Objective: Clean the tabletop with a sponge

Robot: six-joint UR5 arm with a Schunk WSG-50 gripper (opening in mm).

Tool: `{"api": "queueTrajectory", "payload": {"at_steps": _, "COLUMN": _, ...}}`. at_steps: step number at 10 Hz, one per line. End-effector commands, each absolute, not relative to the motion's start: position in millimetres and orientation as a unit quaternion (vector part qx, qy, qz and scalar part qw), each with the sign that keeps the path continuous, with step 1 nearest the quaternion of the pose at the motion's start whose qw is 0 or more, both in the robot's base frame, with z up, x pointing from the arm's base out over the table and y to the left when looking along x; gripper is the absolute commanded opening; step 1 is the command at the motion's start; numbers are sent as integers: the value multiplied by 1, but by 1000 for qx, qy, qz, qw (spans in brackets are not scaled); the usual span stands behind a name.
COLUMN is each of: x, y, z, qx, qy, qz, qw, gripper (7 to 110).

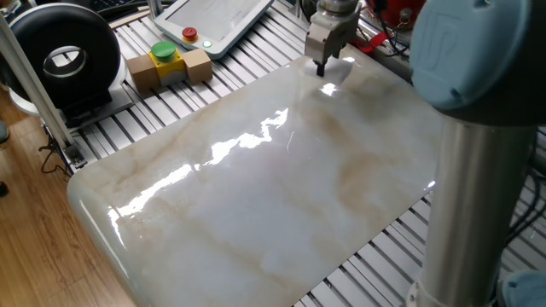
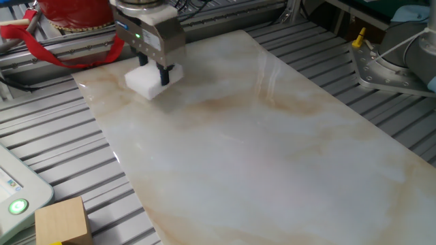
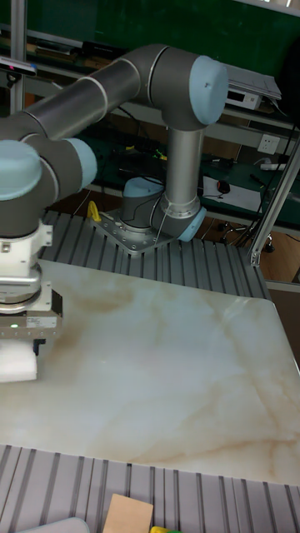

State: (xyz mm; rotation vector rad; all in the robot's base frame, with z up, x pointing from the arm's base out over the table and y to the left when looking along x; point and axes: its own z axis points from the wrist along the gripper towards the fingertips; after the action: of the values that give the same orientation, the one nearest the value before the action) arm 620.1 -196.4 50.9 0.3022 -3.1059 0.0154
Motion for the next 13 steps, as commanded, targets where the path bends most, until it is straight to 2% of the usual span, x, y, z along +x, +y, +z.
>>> {"api": "queueTrajectory", "payload": {"at_steps": 1, "x": 620, "y": -160, "z": 56, "qx": 92, "qy": -996, "qz": 5, "qw": -10, "gripper": 7}}
{"api": "queueTrajectory", "payload": {"at_steps": 4, "x": 616, "y": -132, "z": 31, "qx": 58, "qy": -998, "qz": -26, "qw": -15, "gripper": 7}}
{"api": "queueTrajectory", "payload": {"at_steps": 6, "x": 607, "y": -127, "z": 21, "qx": 33, "qy": -999, "qz": -35, "qw": -1, "gripper": 7}}
{"api": "queueTrajectory", "payload": {"at_steps": 8, "x": 611, "y": -143, "z": 21, "qx": 43, "qy": -999, "qz": -6, "qw": 0, "gripper": 7}}
{"api": "queueTrajectory", "payload": {"at_steps": 13, "x": 622, "y": -151, "z": 22, "qx": 63, "qy": -998, "qz": 9, "qw": -15, "gripper": 7}}
